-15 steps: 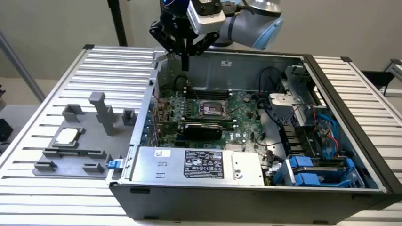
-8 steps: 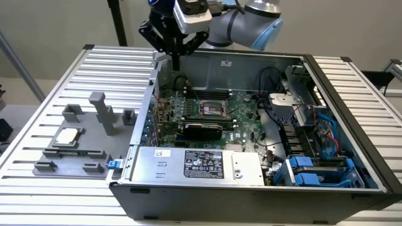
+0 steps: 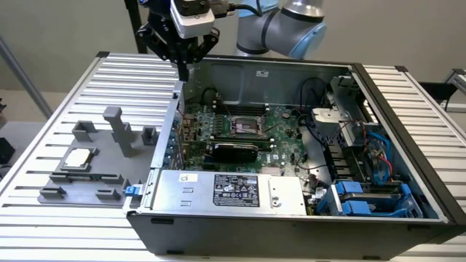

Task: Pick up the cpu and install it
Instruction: 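Reach for the cpu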

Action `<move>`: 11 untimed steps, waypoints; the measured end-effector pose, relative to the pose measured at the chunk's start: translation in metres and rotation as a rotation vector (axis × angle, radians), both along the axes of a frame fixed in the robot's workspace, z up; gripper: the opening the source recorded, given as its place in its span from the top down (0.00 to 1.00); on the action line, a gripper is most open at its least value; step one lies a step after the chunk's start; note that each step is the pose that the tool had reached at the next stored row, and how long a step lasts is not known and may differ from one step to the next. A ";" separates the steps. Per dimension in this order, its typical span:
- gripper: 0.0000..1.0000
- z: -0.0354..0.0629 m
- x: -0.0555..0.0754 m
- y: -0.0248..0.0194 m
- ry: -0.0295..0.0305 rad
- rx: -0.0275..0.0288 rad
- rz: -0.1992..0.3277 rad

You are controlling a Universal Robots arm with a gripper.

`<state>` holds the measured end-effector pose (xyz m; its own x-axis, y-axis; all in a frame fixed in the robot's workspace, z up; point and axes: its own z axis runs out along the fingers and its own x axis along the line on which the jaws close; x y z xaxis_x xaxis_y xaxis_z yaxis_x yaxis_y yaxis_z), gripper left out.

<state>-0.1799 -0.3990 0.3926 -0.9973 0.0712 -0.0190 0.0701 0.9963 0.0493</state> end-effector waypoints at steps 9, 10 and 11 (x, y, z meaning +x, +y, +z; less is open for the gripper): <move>0.89 -0.0001 -0.041 -0.0007 0.0001 -0.0001 0.000; 0.89 -0.0003 -0.046 -0.0008 0.0000 0.0000 0.000; 0.89 -0.0004 -0.050 -0.0009 0.0000 0.0000 0.000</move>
